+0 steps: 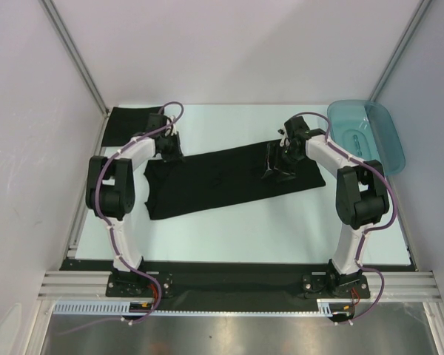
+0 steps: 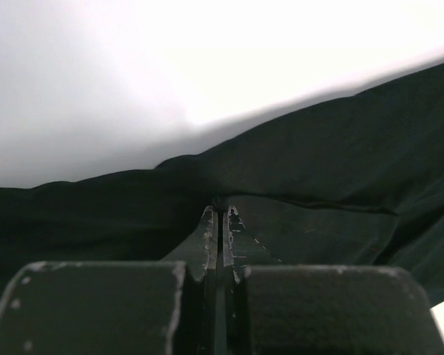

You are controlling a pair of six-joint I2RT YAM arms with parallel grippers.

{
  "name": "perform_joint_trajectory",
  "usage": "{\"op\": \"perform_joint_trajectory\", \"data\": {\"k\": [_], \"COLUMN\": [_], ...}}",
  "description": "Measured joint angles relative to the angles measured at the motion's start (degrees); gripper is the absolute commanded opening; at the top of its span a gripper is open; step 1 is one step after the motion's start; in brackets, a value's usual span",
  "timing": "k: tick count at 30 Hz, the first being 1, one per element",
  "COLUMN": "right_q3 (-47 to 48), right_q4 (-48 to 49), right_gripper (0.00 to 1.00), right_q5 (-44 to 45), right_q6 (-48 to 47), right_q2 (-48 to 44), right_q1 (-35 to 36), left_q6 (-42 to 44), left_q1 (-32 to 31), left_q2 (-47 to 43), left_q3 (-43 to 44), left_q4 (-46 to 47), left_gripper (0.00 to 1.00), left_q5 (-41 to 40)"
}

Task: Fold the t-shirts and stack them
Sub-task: Fold the tshirt

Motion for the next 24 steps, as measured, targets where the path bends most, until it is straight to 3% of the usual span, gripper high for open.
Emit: {"op": "perform_joint_trajectory", "data": {"k": [17, 24], "right_q3": [0.0, 2.5], "right_q4": [0.0, 0.1], "right_gripper": [0.68, 0.68], "right_q5": [0.0, -0.5], "right_q6": [0.0, 0.5], "right_q2": [0.0, 2.1], "right_q1": [0.0, 0.6], "left_q6": [0.6, 0.9], "left_q1": [-3.6, -3.6], "left_q2": [-2.4, 0.3], "left_q3": [0.8, 5.7], "left_q4": [-0.2, -1.7], "left_gripper": [0.0, 0.0], "left_q5": [-6.0, -9.7]}}
